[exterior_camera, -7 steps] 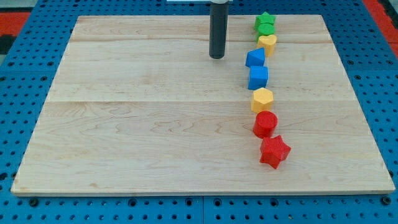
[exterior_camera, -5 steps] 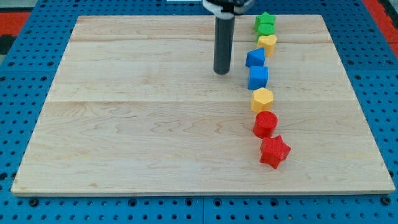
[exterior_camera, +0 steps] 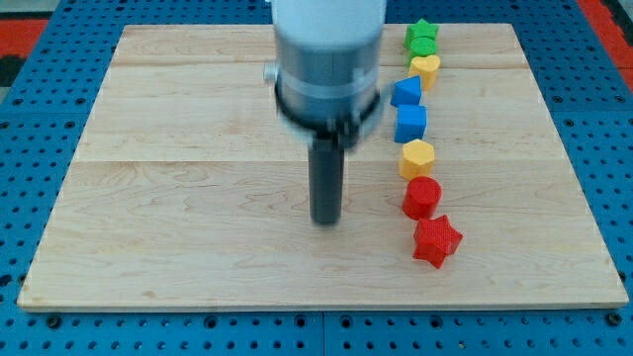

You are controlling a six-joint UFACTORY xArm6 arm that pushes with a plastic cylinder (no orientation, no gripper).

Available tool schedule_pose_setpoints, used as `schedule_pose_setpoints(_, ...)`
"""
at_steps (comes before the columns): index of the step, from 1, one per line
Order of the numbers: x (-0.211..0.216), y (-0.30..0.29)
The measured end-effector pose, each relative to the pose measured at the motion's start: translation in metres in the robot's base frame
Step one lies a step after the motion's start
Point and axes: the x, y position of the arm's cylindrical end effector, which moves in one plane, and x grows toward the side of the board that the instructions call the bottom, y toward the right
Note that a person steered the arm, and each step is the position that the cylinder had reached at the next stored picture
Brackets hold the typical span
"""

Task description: Move the blue to the center of the board

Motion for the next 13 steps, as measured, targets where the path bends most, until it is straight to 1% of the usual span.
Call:
schedule_pose_setpoints(1, 0.057, 0.003)
schedule_pose_setpoints(2, 0.058, 0.015)
schedule_pose_setpoints(3, 0.058, 0.072)
schedule_pose_setpoints(4, 0.057, 0.188)
schedule_pose_setpoints(5, 0.027, 0.221)
schedule_pose_setpoints(6, -0.028, 0.232)
schedule_pose_setpoints(7, -0.102, 0.238)
schedule_pose_setpoints(8, -0.152, 0.183)
schedule_pose_setpoints(9, -0.160, 0.166)
schedule_pose_setpoints(10, -0.159, 0.119)
schedule_pose_setpoints(11, -0.171, 0.068)
schedule_pose_setpoints(12, -0.171, 0.064)
schedule_pose_setpoints(13, -0.171, 0.075)
